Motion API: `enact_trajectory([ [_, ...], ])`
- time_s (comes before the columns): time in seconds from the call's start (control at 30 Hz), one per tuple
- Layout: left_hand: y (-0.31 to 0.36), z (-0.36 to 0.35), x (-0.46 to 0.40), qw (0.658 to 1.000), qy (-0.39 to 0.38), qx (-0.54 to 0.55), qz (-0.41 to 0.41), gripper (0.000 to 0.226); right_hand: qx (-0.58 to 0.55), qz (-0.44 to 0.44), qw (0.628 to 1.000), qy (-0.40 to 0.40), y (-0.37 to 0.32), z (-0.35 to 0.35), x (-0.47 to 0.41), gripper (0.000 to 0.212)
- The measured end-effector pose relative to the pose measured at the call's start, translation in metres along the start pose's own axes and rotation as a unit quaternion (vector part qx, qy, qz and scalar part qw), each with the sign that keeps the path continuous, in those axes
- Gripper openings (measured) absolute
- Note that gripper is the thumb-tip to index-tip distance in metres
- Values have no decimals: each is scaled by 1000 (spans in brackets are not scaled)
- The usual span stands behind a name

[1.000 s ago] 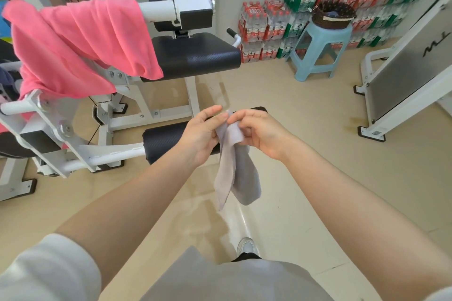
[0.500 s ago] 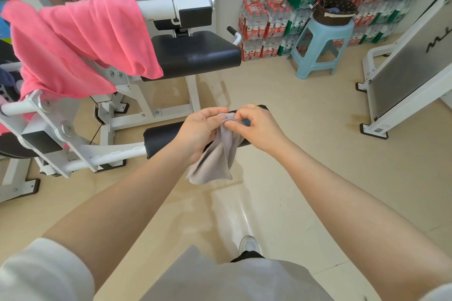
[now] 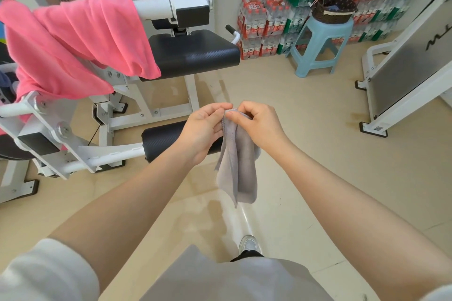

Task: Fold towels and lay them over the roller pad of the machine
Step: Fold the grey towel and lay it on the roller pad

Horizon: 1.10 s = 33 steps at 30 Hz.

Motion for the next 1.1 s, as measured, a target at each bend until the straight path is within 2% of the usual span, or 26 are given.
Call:
enact_trajectory([
  [0.13, 1, -10, 4, 1000, -14, -22, -4, 24, 4, -9, 1000, 24, 7, 4, -2, 37],
  [0.27, 2, -20, 8, 998, -58, -33, -15, 23, -23, -72, 994, 85, 19, 11, -2, 42],
  [0.37, 5, -22, 10, 986, -81, -127, -69, 30, -17, -117, 990, 77, 25, 11, -2, 46],
  [0.47, 15, -15, 5, 955, -28, -254, -149, 28, -20, -133, 991, 4, 23, 3, -1, 44],
  [0.53, 22, -9, 1, 943, -10, -281, -176, 25, -94, -165, 980, -62, 19, 1, -3, 47],
  [0.6, 27, 1, -3, 941, 12, -281, -190, 28, -99, -175, 967, -154, 20, 2, -3, 50],
  [0.67, 35, 17, -10, 941, 69, -259, -207, 31, -59, -196, 945, -257, 32, 1, 5, 45],
  [0.73, 44, 41, -18, 945, 158, -200, -205, 29, -8, -233, 911, -341, 50, 0, 18, 41],
  [0.8, 50, 63, -25, 951, 225, -120, -175, 27, 68, -220, 877, -421, 62, -2, 32, 39],
  [0.87, 51, 78, -30, 951, 256, -91, -149, 29, 167, -188, 847, -468, 74, -5, 36, 36],
  [0.93, 47, 86, -30, 947, 266, -113, -139, 30, 286, -123, 842, -441, 86, -5, 22, 29],
  [1.0, 43, 93, -29, 939, 282, -140, -140, 28, 401, -26, 851, -338, 86, 2, -1, 24],
  [1.1, 37, 111, -29, 922, 315, -178, -138, 26, 438, 52, 880, -177, 77, 24, -26, 22],
])
Point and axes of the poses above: each hand's wrist, its own x-axis away from the middle knuckle, its own z-axis out of the back of the hand, y = z × x, the point moved 6 cm from there along -x, towards the middle knuckle, and after that the axes turned 11 degrees about y, right-handed, at the moved point
